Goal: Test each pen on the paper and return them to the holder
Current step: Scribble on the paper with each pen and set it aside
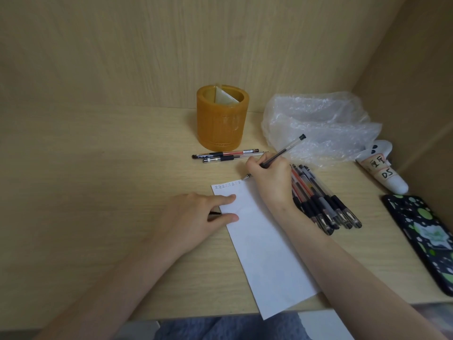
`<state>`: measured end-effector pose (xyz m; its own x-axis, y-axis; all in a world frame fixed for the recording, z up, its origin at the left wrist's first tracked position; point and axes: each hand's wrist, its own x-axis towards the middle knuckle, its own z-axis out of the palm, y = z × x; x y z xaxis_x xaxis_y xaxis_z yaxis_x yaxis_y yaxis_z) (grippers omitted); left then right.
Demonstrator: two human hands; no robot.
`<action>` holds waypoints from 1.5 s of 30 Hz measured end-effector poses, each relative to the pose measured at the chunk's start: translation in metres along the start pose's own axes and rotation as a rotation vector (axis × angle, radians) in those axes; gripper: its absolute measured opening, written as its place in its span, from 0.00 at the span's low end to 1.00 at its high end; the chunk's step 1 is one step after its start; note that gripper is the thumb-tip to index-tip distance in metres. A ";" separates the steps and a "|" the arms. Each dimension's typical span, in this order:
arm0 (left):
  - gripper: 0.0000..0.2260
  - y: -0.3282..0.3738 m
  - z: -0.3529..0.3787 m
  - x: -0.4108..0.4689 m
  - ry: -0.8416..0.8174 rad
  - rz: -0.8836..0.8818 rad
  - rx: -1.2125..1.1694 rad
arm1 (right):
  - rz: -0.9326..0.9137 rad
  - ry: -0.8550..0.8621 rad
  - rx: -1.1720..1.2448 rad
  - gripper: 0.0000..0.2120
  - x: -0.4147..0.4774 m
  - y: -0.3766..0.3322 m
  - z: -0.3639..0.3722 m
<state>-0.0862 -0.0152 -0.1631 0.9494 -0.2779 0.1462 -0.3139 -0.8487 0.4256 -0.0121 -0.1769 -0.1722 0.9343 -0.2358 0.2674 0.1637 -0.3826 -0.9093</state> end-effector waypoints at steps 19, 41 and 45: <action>0.20 -0.003 0.002 0.000 0.008 -0.003 -0.020 | -0.001 0.008 -0.041 0.11 0.000 0.002 0.001; 0.20 0.000 0.000 -0.001 0.015 -0.001 -0.018 | 0.000 -0.005 -0.008 0.12 0.000 0.000 0.000; 0.20 -0.002 0.002 -0.001 0.019 0.006 -0.021 | -0.014 -0.022 -0.022 0.11 -0.001 0.000 0.001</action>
<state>-0.0864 -0.0141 -0.1654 0.9474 -0.2736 0.1660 -0.3195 -0.8373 0.4437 -0.0127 -0.1762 -0.1729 0.9386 -0.2111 0.2727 0.1699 -0.4052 -0.8983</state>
